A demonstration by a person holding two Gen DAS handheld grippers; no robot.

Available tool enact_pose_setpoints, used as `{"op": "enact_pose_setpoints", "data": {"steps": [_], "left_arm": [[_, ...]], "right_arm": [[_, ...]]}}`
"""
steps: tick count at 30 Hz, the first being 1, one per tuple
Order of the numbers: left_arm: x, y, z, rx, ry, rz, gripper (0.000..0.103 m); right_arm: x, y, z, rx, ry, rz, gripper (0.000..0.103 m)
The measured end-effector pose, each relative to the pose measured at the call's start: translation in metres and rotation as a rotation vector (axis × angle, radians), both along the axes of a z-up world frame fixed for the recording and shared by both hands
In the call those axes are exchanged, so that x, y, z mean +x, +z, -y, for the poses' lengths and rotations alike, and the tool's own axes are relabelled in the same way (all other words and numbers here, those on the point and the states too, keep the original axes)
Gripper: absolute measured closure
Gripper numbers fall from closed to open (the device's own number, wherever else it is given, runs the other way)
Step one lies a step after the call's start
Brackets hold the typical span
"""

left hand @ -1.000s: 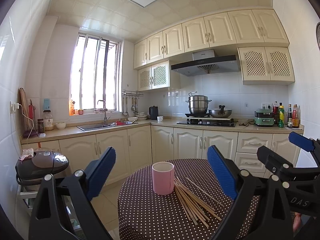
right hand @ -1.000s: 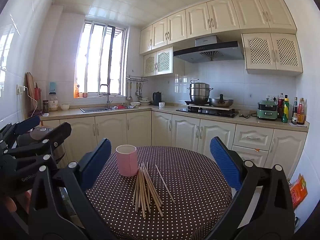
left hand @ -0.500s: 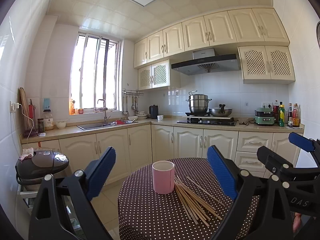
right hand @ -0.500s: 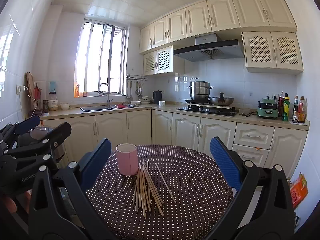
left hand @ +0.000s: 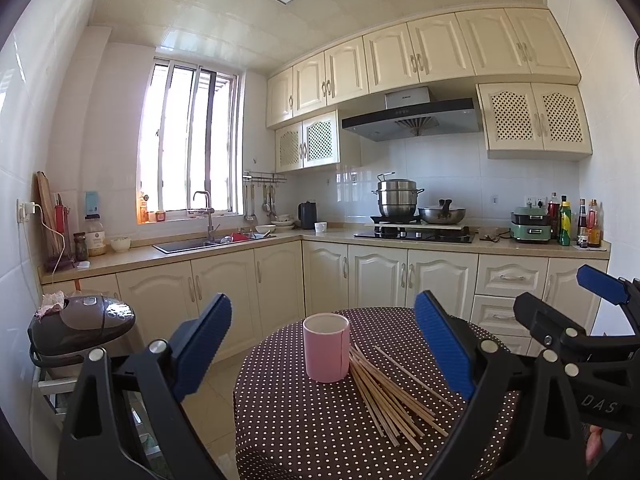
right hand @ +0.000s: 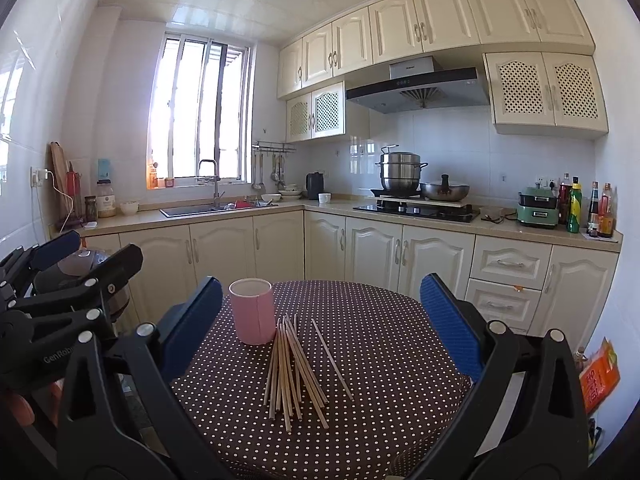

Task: Organize utensils
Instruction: 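Move both tools down toward the pile of wooden chopsticks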

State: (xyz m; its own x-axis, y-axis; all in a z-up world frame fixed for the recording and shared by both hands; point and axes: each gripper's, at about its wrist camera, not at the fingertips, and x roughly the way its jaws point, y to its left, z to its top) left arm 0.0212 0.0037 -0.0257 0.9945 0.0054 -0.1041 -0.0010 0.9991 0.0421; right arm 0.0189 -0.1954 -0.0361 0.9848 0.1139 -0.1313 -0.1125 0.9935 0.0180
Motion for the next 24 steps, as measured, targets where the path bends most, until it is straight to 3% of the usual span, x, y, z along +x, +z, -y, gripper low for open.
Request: {"op": "enact_pose_setpoints", "data": {"steps": [14, 24], "left_arm": [[0.055, -0.019, 0.009, 0.009, -0.007, -0.104, 0.012], [0.131, -0.058, 0.016, 0.016, -0.013, -0.293, 0.012]], "right_arm": [[0.047, -0.02, 0.007, 0.008, 0.017, -0.082, 0.006], [0.106, -0.051, 0.014, 0.02, 0.055, -0.201, 0.006]]}}
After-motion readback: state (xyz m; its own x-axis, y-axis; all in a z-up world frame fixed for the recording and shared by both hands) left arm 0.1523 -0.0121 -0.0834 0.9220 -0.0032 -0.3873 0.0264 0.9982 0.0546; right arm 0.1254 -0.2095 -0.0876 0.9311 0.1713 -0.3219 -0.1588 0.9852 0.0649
